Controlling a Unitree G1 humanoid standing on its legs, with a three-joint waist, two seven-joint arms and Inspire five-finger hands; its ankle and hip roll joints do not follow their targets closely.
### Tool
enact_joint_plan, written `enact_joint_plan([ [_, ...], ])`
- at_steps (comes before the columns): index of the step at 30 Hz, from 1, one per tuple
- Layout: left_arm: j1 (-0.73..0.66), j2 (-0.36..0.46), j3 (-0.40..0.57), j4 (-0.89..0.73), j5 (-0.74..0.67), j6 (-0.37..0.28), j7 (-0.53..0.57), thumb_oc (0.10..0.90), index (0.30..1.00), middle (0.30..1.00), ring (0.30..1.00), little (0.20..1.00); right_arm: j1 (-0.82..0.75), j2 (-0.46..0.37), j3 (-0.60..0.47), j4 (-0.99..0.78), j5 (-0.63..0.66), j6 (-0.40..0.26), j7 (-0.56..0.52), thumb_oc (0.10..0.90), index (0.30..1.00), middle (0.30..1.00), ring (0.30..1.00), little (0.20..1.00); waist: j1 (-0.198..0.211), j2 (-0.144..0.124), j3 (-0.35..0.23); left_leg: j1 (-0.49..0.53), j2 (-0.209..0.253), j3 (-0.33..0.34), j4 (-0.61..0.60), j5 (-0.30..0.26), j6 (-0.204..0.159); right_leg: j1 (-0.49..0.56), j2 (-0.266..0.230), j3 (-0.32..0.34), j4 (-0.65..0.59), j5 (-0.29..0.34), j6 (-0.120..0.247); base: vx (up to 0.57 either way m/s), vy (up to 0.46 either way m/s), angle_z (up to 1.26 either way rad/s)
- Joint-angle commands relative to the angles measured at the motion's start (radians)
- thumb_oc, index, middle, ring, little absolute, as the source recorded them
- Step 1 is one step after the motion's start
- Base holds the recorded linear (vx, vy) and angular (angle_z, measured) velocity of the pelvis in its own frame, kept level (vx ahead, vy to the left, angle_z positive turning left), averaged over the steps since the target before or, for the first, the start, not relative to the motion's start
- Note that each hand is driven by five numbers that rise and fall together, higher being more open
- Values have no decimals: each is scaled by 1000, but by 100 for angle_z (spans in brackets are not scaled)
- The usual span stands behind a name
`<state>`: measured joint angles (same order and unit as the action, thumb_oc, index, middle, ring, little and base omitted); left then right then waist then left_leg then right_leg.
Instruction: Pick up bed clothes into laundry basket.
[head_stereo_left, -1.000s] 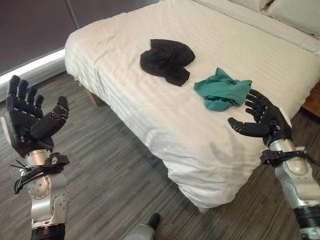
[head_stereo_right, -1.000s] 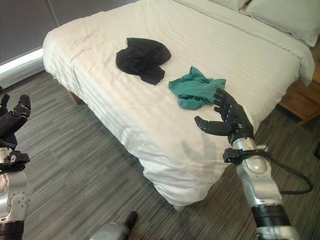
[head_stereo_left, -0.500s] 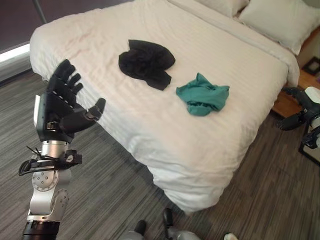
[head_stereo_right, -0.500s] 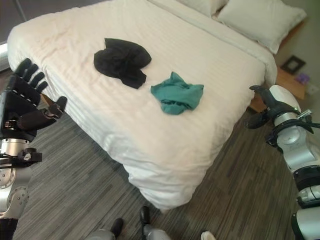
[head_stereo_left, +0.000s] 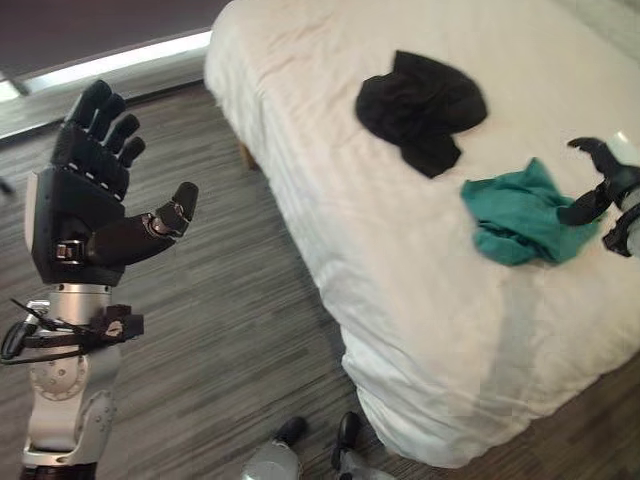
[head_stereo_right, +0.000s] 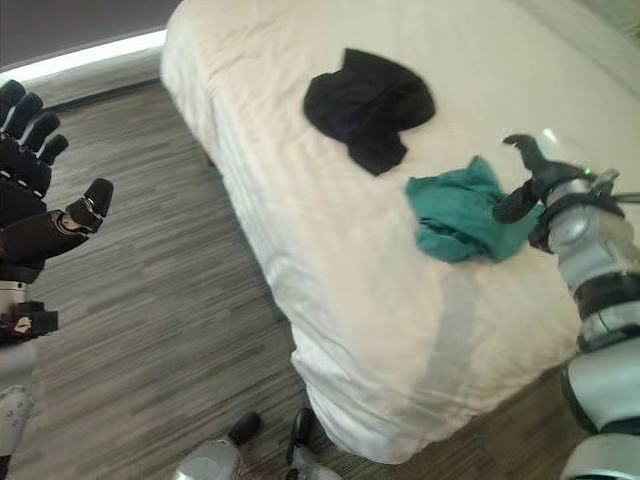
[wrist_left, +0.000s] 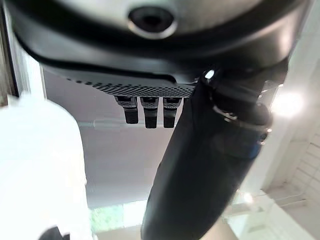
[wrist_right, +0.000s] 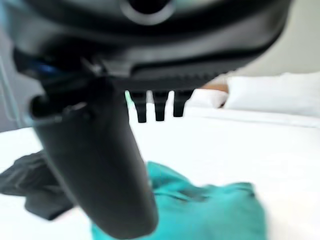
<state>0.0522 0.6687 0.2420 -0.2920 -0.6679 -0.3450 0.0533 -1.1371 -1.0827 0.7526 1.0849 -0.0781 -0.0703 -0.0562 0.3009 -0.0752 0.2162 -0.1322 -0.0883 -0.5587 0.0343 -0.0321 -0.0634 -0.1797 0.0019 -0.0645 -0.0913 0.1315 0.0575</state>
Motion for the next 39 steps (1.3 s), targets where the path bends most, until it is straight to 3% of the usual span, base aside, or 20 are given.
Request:
enact_joint_plan([
  [1,13,125,100,-180,-29,-113,-4,800,900,900,900,900,-260,-39,94,70,15,17,-75,800,900,900,900,900,13,47,-62,-26,-59,-10,-119,151,-8,17,-14,35,13,-65,52,-15,-80,23],
  [7,60,140,126,-195,-51,-82,-15,800,900,900,900,900,-296,-1,118,164,-21,61,-80,800,900,900,900,900,17,100,-24,-65,-61,-27,-120,166,-13,-39,-5,34,55,-85,37,-22,-54,19],
  [12,56,137,99,-187,-51,-63,-25,800,900,900,900,900,-327,-4,147,217,-86,93,-82,800,900,900,900,900,11,121,-8,-80,-60,-26,-121,173,-14,-68,-3,40,83,-96,31,-12,-16,3],
  [20,9,128,13,-165,-48,-39,-26,800,900,900,900,900,-465,-67,254,298,-117,114,-80,800,900,900,900,900,-6,137,-5,-80,-61,-22,-120,169,-14,-72,-1,65,91,-111,28,15,4,-5],
  [28,-29,118,-39,-136,-30,-40,-20,800,900,900,900,900,-592,-128,390,280,-124,105,-70,800,900,900,900,900,-15,133,3,-86,-64,-24,-116,166,-14,-74,-1,82,83,-112,28,8,-1,-7],
  [35,-18,87,-25,-140,-21,-41,-10,800,900,900,900,900,-533,-113,325,234,-60,101,-86,800,900,900,900,900,-21,150,41,-123,-58,0,-106,166,-8,-113,2,114,94,-107,25,-27,13,-4],
  [39,-15,71,-25,-149,-21,-43,-1,800,900,900,900,900,-440,-93,213,220,-2,103,-101,800,900,900,900,900,-18,180,97,-182,-61,20,-97,172,-3,-187,11,137,129,-102,21,-82,16,-13],
])
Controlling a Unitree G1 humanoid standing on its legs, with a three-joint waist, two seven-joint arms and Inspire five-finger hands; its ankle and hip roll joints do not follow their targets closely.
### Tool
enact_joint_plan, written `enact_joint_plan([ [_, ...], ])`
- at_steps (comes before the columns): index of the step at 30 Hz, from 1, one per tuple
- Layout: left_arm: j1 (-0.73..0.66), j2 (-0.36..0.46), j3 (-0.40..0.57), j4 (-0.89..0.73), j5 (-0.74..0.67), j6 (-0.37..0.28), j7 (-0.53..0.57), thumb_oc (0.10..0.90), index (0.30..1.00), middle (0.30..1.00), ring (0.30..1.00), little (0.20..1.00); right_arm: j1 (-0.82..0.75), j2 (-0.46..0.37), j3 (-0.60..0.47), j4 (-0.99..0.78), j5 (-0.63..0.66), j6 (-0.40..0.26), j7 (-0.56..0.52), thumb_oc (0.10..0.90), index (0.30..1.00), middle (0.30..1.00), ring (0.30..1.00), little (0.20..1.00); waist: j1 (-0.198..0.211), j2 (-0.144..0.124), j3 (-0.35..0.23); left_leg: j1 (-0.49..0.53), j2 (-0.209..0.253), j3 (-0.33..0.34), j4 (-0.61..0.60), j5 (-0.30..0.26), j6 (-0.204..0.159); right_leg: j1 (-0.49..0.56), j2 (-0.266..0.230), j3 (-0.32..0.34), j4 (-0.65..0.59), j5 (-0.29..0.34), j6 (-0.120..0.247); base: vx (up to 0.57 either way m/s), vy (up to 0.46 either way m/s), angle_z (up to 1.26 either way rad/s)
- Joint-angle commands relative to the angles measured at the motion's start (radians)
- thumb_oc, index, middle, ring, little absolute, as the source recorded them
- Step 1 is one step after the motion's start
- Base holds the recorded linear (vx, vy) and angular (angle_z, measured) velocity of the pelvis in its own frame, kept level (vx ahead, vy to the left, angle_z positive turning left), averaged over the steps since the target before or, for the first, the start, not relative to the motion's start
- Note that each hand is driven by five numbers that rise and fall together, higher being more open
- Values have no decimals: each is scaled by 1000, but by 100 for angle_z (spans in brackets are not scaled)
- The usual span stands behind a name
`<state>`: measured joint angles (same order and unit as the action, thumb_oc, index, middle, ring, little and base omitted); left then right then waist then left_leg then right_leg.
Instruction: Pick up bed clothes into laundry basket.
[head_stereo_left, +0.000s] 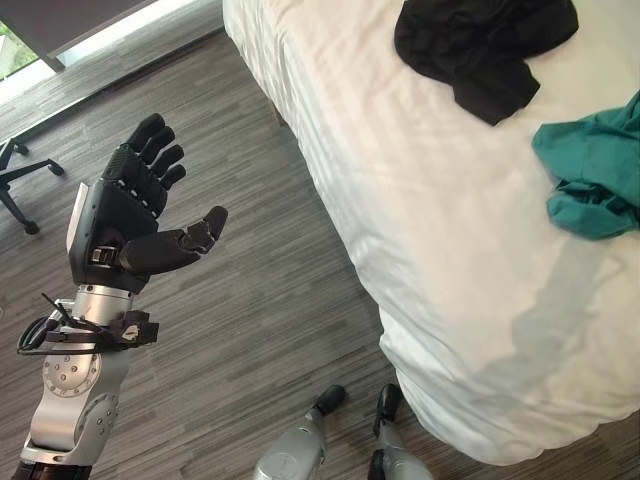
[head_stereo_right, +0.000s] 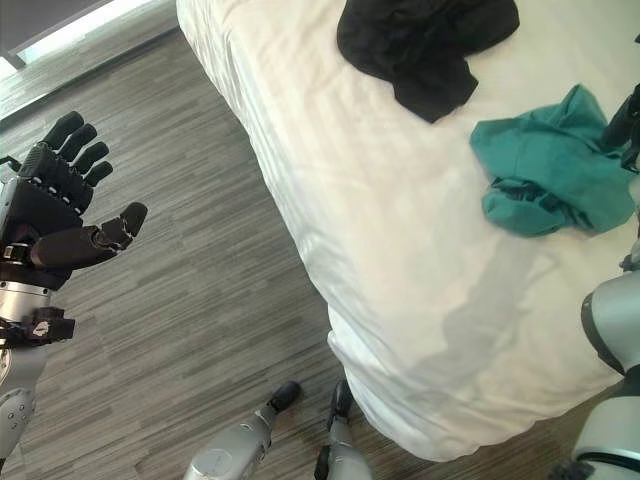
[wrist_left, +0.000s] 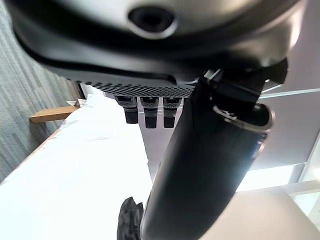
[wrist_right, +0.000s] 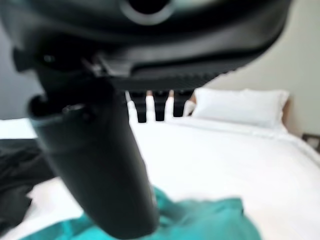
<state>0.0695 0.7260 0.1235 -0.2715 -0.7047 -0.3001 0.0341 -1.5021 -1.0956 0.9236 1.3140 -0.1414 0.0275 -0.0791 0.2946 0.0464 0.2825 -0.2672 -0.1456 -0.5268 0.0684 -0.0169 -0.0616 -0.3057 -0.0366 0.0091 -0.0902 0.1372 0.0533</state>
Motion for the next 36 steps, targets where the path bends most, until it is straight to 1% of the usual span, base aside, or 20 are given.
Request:
enact_joint_plan([
  [1,-24,9,92,-175,19,-81,20,800,900,900,900,900,-41,-70,7,0,75,7,-80,800,900,900,900,900,-8,67,42,-59,-5,-10,-131,160,-4,-78,52,68,137,-106,24,-73,16,-11],
  [4,-2,16,81,-180,45,-55,15,800,900,900,900,900,58,-34,-69,38,91,10,-73,800,900,900,900,900,1,95,73,-95,-12,-3,-135,174,-4,-129,58,88,155,-97,22,-52,34,-19],
  [5,15,22,71,-190,52,-40,-5,800,900,900,900,900,135,10,-124,74,87,13,-70,800,900,900,900,900,9,115,88,-104,-18,-2,-135,179,-2,-142,63,99,165,-97,20,-16,36,-16],
  [6,17,28,70,-190,52,-40,-5,800,900,900,900,900,148,11,-136,72,86,12,-72,800,900,900,900,900,13,109,84,-105,-17,-1,-135,179,-2,-143,63,100,165,-98,20,-8,27,-14],
  [8,17,32,61,-197,44,-37,-18,800,900,900,900,900,241,27,-191,119,79,20,-52,800,900,900,900,900,16,123,96,-108,-22,-7,-132,182,-1,-147,66,104,176,-103,18,9,-4,-15],
  [12,-7,24,46,-201,41,-38,-22,800,900,900,900,900,349,9,-269,152,81,20,-39,800,900,900,900,900,17,126,94,-98,-24,-13,-132,178,0,-138,65,103,181,-113,18,8,-4,-1],
  [13,-19,18,40,-201,38,-40,-24,800,900,900,900,900,383,-4,-299,158,92,20,-32,419,328,328,328,328,14,127,94,-94,-24,-14,-130,174,1,-135,65,104,184,-117,18,8,3,5],
  [14,-31,19,31,-199,37,-42,-24,800,900,900,900,900,421,-19,-334,149,102,19,-32,400,300,300,300,300,17,125,94,-89,-25,-16,-129,172,2,-131,64,104,186,-121,18,3,5,8],
  [18,-61,-2,32,-177,37,-48,-13,800,900,900,900,900,564,-52,-455,149,163,12,-26,400,300,300,300,300,-1,115,94,-70,-24,-20,-128,165,4,-115,63,106,188,-130,18,-3,1,6],
  [20,-65,-2,27,-170,38,-47,-12,800,900,900,900,900,618,-54,-492,138,166,10,-28,400,300,300,300,300,-3,109,93,-63,-24,-21,-127,163,5,-108,60,104,186,-130,19,-9,-1,5],
  [21,-65,-12,32,-162,44,-46,-12,800,900,900,900,900,734,-48,-566,118,182,0,-28,400,300,300,300,300,-17,101,92,-54,-23,-24,-128,162,6,-93,57,105,180,-132,20,-22,19,9],
  [23,-57,-26,46,-154,46,-45,-12,800,900,900,900,900,853,-14,-640,92,198,-9,-28,400,300,300,300,300,-35,93,92,-45,-21,-23,-129,162,6,-80,53,104,170,-131,20,-28,35,7],
  [26,-38,-36,72,-144,45,-44,-14,800,900,900,900,900,1053,52,-760,25,223,-29,-26,400,300,300,300,300,-64,69,85,-31,-17,-14,-134,161,9,-54,47,109,135,-119,21,-30,50,1],
  [29,-34,-49,95,-129,33,-53,-11,800,900,900,900,900,1178,118,-841,-74,264,-63,-38,400,300,300,300,300,-92,44,70,-21,-13,-2,-137,158,13,-30,44,114,102,-103,24,-24,49,-3],
  [30,-33,-46,93,-130,32,-53,-12,800,900,900,900,900,1191,120,-850,-82,263,-62,-40,400,300,300,300,300,-89,43,69,-20,-13,-2,-137,158,13,-28,43,114,100,-102,24,-23,60,-4],
  [31,-31,-57,107,-111,36,-57,-10,800,900,900,900,900,1261,159,-891,-172,279,-83,-42,400,300,300,300,300,-110,26,57,-10,-9,10,-138,153,16,-16,44,118,92,-98,25,-8,52,-3],
  [33,-25,-67,121,-96,47,-60,-12,800,900,900,900,900,1371,198,-977,-324,307,-104,-42,400,300,300,300,300,-136,4,42,7,-2,25,-138,147,21,1,42,124,92,-99,26,0,68,-17],
  [34,-25,-72,121,-92,49,-60,-19,800,900,900,900,900,1422,215,-1019,-396,315,-112,-45,400,300,300,300,300,-144,-4,35,19,-3,31,-138,144,23,10,42,124,91,-101,26,4,42,-23],
  [35,-25,-70,117,-92,49,-60,-19,800,900,900,900,900,1435,218,-1029,-407,314,-108,-45,400,300,300,300,300,-140,-4,35,21,-3,31,-138,143,23,13,41,124,91,-101,26,0,44,-21],
  [36,-21,-79,121,-87,49,-62,-24,800,900,900,900,900,1493,237,-1079,-493,314,-115,-53,400,300,300,300,300,-154,-12,27,32,-3,37,-139,140,25,20,40,126,91,-101,28,12,82,-29],
])
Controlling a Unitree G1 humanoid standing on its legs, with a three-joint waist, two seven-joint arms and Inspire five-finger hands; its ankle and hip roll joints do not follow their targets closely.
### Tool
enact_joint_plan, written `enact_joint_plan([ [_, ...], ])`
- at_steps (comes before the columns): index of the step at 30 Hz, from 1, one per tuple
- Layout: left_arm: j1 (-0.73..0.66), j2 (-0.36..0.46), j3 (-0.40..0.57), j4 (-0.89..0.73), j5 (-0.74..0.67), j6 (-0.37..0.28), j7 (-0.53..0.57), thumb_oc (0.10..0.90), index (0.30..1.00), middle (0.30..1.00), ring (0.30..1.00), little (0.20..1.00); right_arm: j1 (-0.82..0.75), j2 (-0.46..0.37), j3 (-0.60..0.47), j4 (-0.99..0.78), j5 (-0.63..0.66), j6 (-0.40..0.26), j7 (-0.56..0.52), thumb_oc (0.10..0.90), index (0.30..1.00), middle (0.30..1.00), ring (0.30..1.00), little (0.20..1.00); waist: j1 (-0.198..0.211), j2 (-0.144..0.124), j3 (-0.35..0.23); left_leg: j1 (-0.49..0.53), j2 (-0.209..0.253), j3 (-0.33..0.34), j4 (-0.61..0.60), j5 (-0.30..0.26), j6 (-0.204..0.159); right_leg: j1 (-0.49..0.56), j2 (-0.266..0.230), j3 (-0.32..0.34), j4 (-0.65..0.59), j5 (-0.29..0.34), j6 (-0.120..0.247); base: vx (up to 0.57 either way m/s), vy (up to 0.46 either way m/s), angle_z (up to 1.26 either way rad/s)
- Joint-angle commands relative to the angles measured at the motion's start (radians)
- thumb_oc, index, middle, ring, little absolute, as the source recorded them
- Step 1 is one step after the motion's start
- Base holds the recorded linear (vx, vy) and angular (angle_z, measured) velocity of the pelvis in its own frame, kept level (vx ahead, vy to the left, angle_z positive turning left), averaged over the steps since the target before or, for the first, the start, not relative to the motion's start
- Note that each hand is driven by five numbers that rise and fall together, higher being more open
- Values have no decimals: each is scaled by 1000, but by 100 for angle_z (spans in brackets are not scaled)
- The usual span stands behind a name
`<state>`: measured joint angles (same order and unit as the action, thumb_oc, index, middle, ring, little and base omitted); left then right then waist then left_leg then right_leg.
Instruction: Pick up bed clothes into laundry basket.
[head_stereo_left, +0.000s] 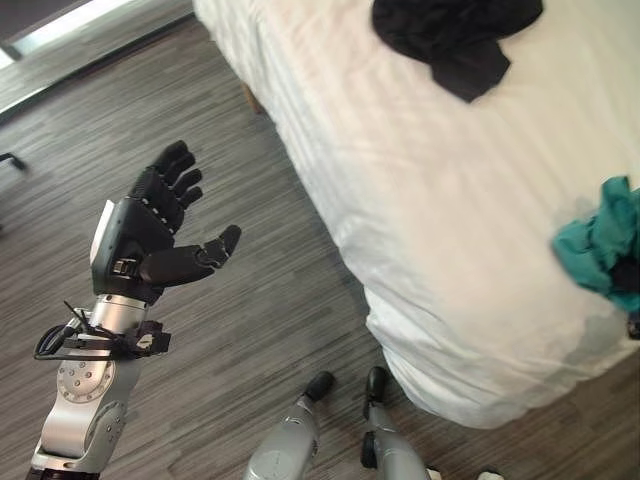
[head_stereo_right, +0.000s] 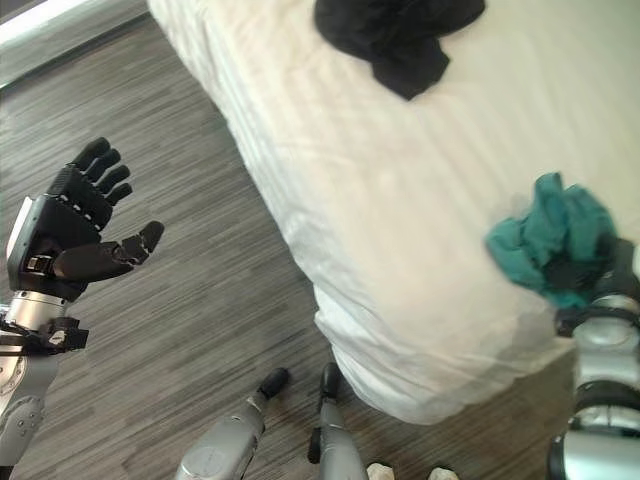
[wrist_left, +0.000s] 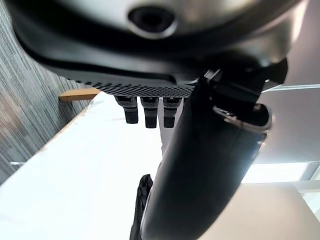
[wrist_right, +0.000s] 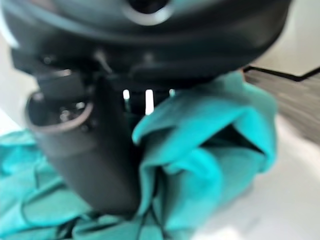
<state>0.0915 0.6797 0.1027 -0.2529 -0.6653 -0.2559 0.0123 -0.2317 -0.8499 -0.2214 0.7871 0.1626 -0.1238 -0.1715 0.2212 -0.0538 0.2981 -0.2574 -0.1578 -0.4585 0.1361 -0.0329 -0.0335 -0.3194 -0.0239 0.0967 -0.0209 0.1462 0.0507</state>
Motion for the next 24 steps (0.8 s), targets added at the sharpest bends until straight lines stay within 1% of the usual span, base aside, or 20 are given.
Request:
enact_joint_plan([
  [1,-37,-50,157,-98,9,-105,-11,800,900,900,900,900,292,11,-26,-81,17,21,27,400,300,300,300,300,-102,71,-17,47,13,-16,-209,144,1,52,23,40,16,-105,38,14,113,-30],
  [2,-31,-56,162,-99,8,-103,-16,800,900,900,900,900,309,13,-62,-110,17,16,17,400,300,300,300,300,-109,67,-32,59,15,-8,-210,138,4,60,23,41,12,-103,40,42,120,-28],
  [3,-30,-66,169,-103,4,-106,-21,800,900,900,900,900,317,19,-101,-156,41,2,5,400,300,300,300,300,-123,59,-48,77,19,4,-209,122,8,78,22,46,10,-108,42,16,66,-22],
  [4,-31,-67,168,-103,4,-106,-21,800,900,900,900,900,322,21,-105,-161,41,5,5,400,300,300,300,300,-121,60,-47,75,18,4,-210,128,7,76,21,47,9,-102,44,29,62,-22],
  [5,-29,-76,176,-104,6,-106,-24,800,900,900,900,900,337,41,-142,-213,64,-6,3,400,300,300,300,300,-131,51,-65,88,20,14,-210,121,10,84,23,50,7,-98,47,39,93,-39],
  [6,-27,-93,181,-109,7,-101,-30,800,900,900,900,900,345,62,-203,-273,115,-35,-10,400,300,300,300,300,-145,37,-96,119,23,32,-210,104,19,105,29,68,6,-96,51,56,90,-34],
  [7,-27,-93,180,-110,7,-100,-29,800,900,900,900,900,348,63,-205,-275,115,-34,-10,400,300,300,300,300,-143,37,-96,120,23,33,-210,104,19,106,29,69,6,-96,51,78,126,-48],
  [8,-24,-119,187,-116,22,-96,-31,800,900,900,900,900,375,101,-276,-392,148,-66,-22,400,300,300,300,300,-164,23,-131,149,29,52,-211,89,26,126,32,86,7,-94,57,51,100,-40],
  [9,-24,-130,186,-120,24,-96,-31,800,900,900,900,900,369,111,-293,-421,175,-83,-27,400,300,300,300,300,-173,18,-149,159,33,57,-213,83,29,134,32,92,5,-94,59,70,126,-61],
  [10,-24,-147,180,-126,24,-95,-33,800,900,900,900,900,369,132,-303,-449,222,-99,-12,400,300,300,300,300,-177,14,-165,170,36,65,-214,78,32,141,32,99,3,-93,60,14,91,-57],
  [11,-27,-166,171,-130,21,-91,-35,800,900,900,900,900,373,177,-318,-519,328,-126,17,400,300,300,300,300,-185,10,-175,179,36,71,-211,76,33,147,33,109,6,-87,63,49,71,-49],
  [13,-21,-199,162,-135,19,-81,-38,800,900,900,900,900,394,260,-317,-605,429,-149,59,400,300,300,300,300,-194,2,-202,198,43,87,-218,63,41,161,33,115,0,-90,65,34,59,-29],
  [14,-19,-213,161,-144,19,-74,-40,800,900,900,900,900,408,294,-312,-657,454,-152,75,400,300,300,300,300,-202,-1,-211,201,43,91,-217,71,40,160,31,121,4,-79,70,35,50,-26],
  [15,-10,-217,162,-149,21,-66,-43,800,900,900,900,900,424,321,-308,-703,468,-144,87,400,300,300,300,300,-205,-3,-225,214,46,100,-220,58,44,172,33,123,0,-87,69,-12,44,-18],
  [16,-8,-221,158,-156,17,-61,-49,800,900,900,900,900,430,335,-291,-743,500,-138,111,400,300,300,300,300,-209,-6,-231,215,44,105,-219,66,41,169,32,129,2,-76,73,22,40,-19],
  [17,-5,-225,153,-163,11,-53,-57,800,900,900,900,900,441,366,-277,-783,558,-129,141,400,300,300,300,300,-211,-8,-241,220,45,109,-220,64,43,173,31,133,-1,-75,74,16,41,-20],
  [18,0,-231,150,-164,11,-45,-54,800,900,900,900,900,457,383,-256,-818,557,-120,153,400,300,300,300,300,-213,-10,-253,233,48,118,-222,49,49,184,31,137,-7,-79,75,57,40,-20],
  [19,0,-237,153,-164,7,-43,-54,800,900,900,900,900,463,383,-240,-855,541,-104,166,400,300,300,300,300,-214,-11,-258,238,49,125,-221,48,50,187,31,143,-6,-77,76,50,28,-9],
  [20,123,-335,77,130,54,87,26,800,900,900,900,900,365,454,-70,-807,477,-50,114,400,300,300,300,300,-171,25,-260,241,124,308,-186,31,36,289,-31,6,29,-180,54,0,0,0],
  [24,125,-350,74,128,56,91,20,800,900,900,900,900,375,474,-69,-797,479,-47,111,400,300,300,300,300,-171,27,-268,243,127,297,-192,39,33,305,-26,2,21,-186,48,-21,-53,-2],
])
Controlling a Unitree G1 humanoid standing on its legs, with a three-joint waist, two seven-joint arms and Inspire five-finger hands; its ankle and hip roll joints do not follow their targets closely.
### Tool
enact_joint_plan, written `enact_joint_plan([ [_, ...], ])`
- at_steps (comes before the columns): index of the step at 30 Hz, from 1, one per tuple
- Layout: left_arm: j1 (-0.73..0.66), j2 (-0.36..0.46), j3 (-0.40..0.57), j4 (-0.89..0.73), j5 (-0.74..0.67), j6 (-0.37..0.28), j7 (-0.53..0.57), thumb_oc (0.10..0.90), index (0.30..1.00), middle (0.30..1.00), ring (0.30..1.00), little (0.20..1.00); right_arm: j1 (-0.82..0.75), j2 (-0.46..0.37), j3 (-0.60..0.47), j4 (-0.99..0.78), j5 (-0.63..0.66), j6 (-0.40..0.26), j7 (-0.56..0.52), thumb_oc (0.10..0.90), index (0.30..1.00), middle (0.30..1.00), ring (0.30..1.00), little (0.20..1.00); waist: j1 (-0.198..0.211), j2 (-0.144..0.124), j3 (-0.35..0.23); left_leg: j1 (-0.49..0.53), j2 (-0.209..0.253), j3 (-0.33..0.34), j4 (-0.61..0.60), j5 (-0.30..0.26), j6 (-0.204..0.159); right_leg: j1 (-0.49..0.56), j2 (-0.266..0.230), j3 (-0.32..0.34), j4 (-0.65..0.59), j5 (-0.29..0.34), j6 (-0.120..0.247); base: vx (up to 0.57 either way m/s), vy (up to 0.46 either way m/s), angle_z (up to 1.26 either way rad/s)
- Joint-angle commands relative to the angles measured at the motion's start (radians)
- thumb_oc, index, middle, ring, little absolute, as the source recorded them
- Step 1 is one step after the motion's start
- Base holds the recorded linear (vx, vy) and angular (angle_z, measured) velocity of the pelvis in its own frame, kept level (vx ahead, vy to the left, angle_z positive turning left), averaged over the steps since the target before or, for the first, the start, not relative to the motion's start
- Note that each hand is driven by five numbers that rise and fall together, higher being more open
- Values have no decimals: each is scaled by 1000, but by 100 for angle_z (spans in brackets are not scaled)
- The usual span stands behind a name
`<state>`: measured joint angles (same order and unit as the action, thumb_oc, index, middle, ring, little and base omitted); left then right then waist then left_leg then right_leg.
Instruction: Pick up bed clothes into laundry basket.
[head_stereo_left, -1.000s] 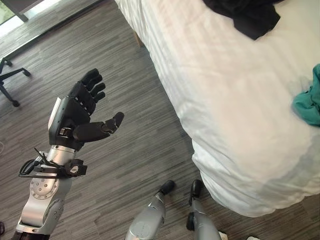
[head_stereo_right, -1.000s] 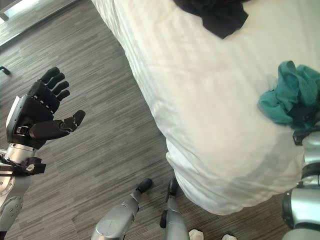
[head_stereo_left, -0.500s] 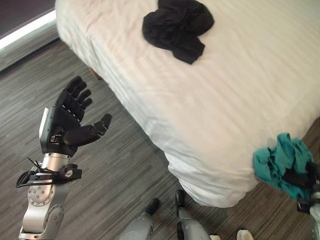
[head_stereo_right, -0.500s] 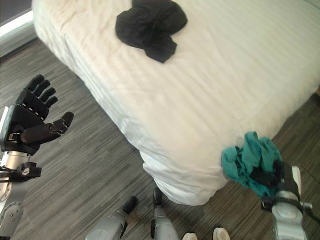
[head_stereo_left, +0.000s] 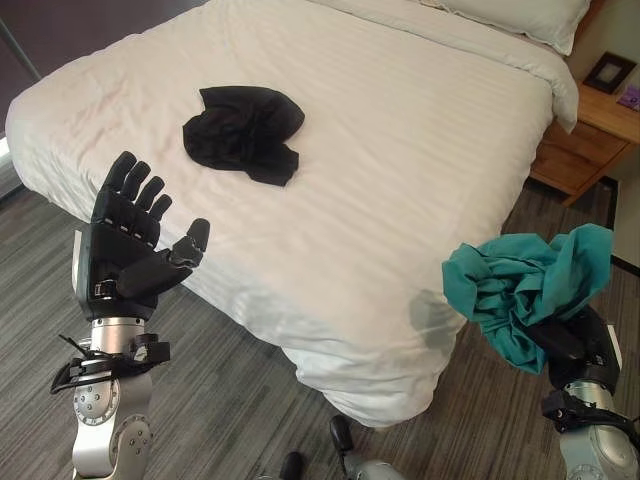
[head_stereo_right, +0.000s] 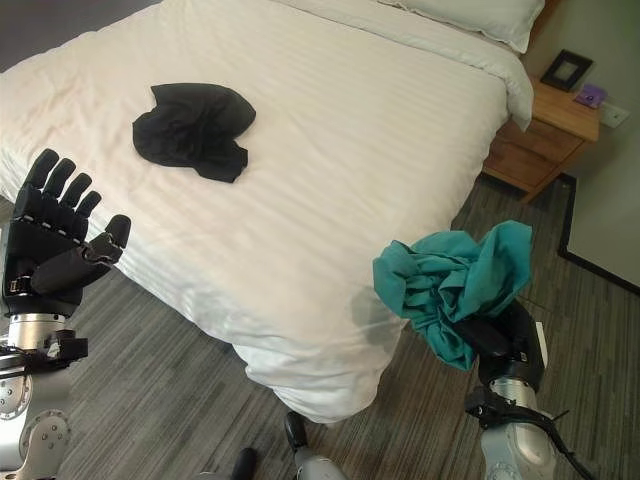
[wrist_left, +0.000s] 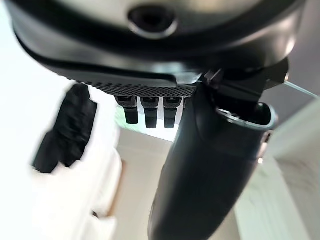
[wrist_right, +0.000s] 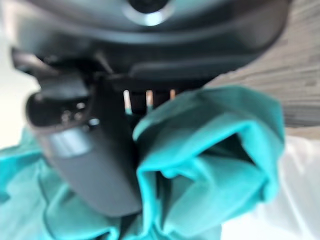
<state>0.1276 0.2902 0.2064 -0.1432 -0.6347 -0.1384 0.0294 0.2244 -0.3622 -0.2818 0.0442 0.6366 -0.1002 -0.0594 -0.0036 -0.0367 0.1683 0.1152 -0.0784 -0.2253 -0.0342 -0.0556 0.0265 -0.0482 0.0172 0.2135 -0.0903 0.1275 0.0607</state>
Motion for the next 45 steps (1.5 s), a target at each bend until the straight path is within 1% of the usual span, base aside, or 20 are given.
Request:
enact_joint_plan([
  [1,89,39,-30,25,23,-28,8,800,900,900,900,900,-83,-10,-6,-49,15,-73,3,400,300,300,300,300,53,10,-138,-130,47,58,-22,64,-28,35,-65,-115,92,-168,35,-17,-54,20],
  [16,107,31,4,28,5,-41,18,800,900,900,900,900,-125,-39,-2,-60,-26,-75,-7,400,300,300,300,300,69,12,-149,-125,46,14,-41,78,-35,60,-60,-129,68,-170,28,17,-21,9],
  [20,78,59,22,46,15,-44,31,800,900,900,900,900,-126,-38,-24,-61,-41,-80,-21,400,300,300,300,300,62,17,-143,-123,55,19,-38,72,-43,53,-56,-139,96,-188,24,14,-40,7],
  [22,42,91,28,60,25,-49,36,800,900,900,900,900,-130,-36,-28,-55,-32,-86,-22,400,300,300,300,300,52,14,-130,-134,59,23,23,53,-54,46,-51,-132,120,-196,19,-28,-66,5],
  [24,-2,128,28,61,33,-57,38,800,900,900,900,900,-132,-42,-33,-31,-13,-96,-17,400,300,300,300,300,44,-4,-92,-181,55,37,203,11,-77,46,-52,-119,147,-214,3,-47,-101,2],
  [25,-24,136,21,65,31,-61,39,800,900,900,900,900,-130,-43,-35,-29,2,-103,-13,400,300,300,300,300,42,-10,-60,-241,57,42,301,32,-83,54,-50,-113,164,-220,-6,-65,-75,5],
  [26,-59,145,12,67,29,-67,47,800,900,900,900,900,-130,-48,-34,-19,16,-107,-14,400,300,300,300,300,46,-16,-31,-302,48,18,413,79,-87,56,-49,-99,181,-222,-14,-91,-5,4],
  [27,-84,147,11,75,28,-75,59,800,900,900,900,900,-136,-51,-35,-12,25,-107,-15,400,300,300,300,300,45,-13,-18,-340,41,6,440,88,-80,54,-48,-91,192,-230,-16,-28,49,7],
  [29,-113,143,14,92,11,-88,78,800,900,900,900,900,-139,-56,-39,0,41,-107,-24,400,300,300,300,300,44,-6,-23,-370,57,32,353,73,-80,66,-52,-62,187,-245,-8,135,113,-23],
  [32,-126,137,11,87,-20,-105,88,800,900,900,900,900,-127,-65,-38,-14,27,-112,-32,400,300,300,300,300,59,7,-42,-415,119,31,126,122,-90,103,-62,-25,166,-267,9,270,166,-29],
  [33,-127,137,9,88,-20,-106,88,800,900,900,900,900,-126,-65,-39,-13,27,-112,-32,400,300,300,300,300,62,2,-44,-402,119,37,102,132,-91,104,-66,-22,165,-270,9,290,218,-51],
  [35,-154,144,17,89,-22,-131,97,800,900,900,900,900,-125,-66,-28,-17,18,-116,-41,400,300,300,300,300,74,15,-60,-428,140,12,-28,165,-121,152,-96,14,155,-301,23,350,320,-69],
  [38,-181,170,39,92,-11,-151,110,800,900,900,900,900,-130,-42,-22,-19,24,-117,-44,400,300,300,300,300,85,26,-96,-432,164,23,-35,201,-147,200,-150,43,133,-318,56,317,460,-32],
  [39,-165,175,48,84,7,-166,129,800,900,900,900,900,-143,-36,-18,-11,13,-128,-49,400,300,300,300,300,87,29,-109,-437,176,44,-1,189,-145,213,-186,42,139,-313,75,260,509,-68],
  [40,-171,195,50,80,4,-158,113,800,900,900,900,900,-134,-20,-15,-22,8,-113,-48,400,300,300,300,300,88,28,-117,-427,176,55,42,197,-141,213,-217,29,137,-314,84,413,677,-58],
  [41,-194,232,64,92,34,-170,140,800,900,900,900,900,-140,1,8,-13,12,-112,-41,400,300,300,300,300,92,15,-132,-406,135,56,98,171,-122,194,-277,28,183,-237,100,295,492,-42],
  [42,-193,235,65,92,34,-170,141,800,900,900,900,900,-142,5,10,-14,11,-112,-41,400,300,300,300,300,93,8,-134,-410,130,61,103,167,-119,190,-283,31,183,-238,103,266,460,-34],
  [43,-190,259,82,86,43,-173,145,800,900,900,900,900,-154,15,23,-5,9,-109,-34,400,300,300,300,300,95,2,-130,-385,117,72,100,159,-103,152,-300,32,253,-138,111,110,303,-50],
  [44,-190,281,92,78,49,-175,148,800,900,900,900,900,-164,15,44,-7,-4,-107,-34,400,300,300,300,300,100,6,-127,-368,112,78,95,153,-92,118,-305,28,302,-65,98,175,425,-53],
  [45,-205,317,96,85,64,-177,155,800,900,900,900,900,-171,11,64,-12,-23,-97,-30,400,300,300,300,300,101,12,-117,-338,100,80,87,141,-79,86,-303,13,368,-16,72,202,456,-44],
])
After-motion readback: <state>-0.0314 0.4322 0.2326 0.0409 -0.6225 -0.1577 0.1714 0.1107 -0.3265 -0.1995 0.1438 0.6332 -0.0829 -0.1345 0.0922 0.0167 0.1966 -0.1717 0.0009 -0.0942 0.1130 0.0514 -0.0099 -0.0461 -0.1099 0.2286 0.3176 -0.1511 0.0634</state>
